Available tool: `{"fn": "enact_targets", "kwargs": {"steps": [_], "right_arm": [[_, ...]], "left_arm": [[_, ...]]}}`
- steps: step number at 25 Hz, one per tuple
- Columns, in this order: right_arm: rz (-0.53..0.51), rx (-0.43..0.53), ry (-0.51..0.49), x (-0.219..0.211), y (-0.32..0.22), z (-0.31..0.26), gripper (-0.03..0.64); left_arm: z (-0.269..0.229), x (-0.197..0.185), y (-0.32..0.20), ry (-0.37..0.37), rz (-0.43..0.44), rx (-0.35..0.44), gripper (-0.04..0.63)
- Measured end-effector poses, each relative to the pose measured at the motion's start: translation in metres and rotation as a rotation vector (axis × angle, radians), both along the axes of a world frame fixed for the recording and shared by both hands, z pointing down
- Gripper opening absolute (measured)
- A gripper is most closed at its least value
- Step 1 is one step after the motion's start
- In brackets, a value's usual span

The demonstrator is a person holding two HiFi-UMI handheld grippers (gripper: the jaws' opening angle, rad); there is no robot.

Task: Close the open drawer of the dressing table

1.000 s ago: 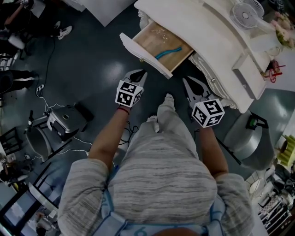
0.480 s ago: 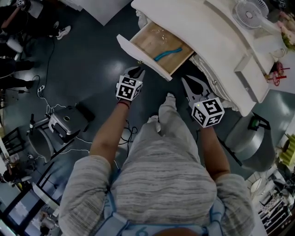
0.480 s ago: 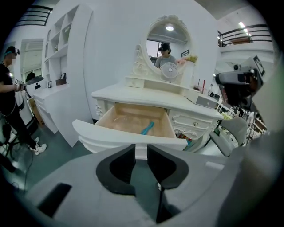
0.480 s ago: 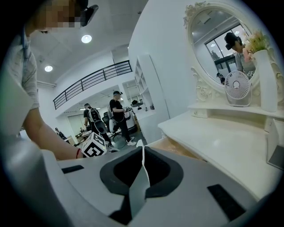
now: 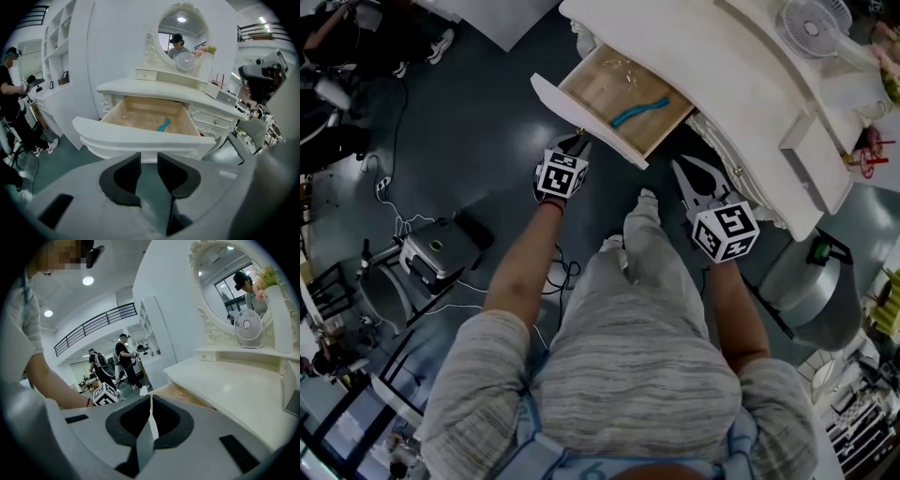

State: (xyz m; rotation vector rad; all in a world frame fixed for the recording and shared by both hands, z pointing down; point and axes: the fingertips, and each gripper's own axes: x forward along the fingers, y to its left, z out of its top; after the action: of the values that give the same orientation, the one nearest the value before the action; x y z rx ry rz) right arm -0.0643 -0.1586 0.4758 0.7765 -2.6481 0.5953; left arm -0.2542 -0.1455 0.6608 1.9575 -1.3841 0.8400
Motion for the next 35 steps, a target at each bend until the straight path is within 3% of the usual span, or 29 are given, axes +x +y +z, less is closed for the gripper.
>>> {"fn": "enact_targets", "kwargs": {"steps": [12, 22, 35], "right_arm": [[-0.007, -0.012, 0.010, -0.008, -0.018, 0.009, 0.012], [0.001, -0.026, 0.019, -0.008, -0.025, 0.015, 0.012], [0.037, -0.028, 0.022, 0.001, -0.043, 0.019, 0.012]], "left_arm": [[0.033, -0.019, -0.015, -0.030, -0.016, -0.065, 0.133], [0.066, -0.029, -0.018, -0.098, -0.004, -0.146, 0.133], [0.066, -0.020, -0.040, -0.093, 0.023, -0.147, 0.127]]}}
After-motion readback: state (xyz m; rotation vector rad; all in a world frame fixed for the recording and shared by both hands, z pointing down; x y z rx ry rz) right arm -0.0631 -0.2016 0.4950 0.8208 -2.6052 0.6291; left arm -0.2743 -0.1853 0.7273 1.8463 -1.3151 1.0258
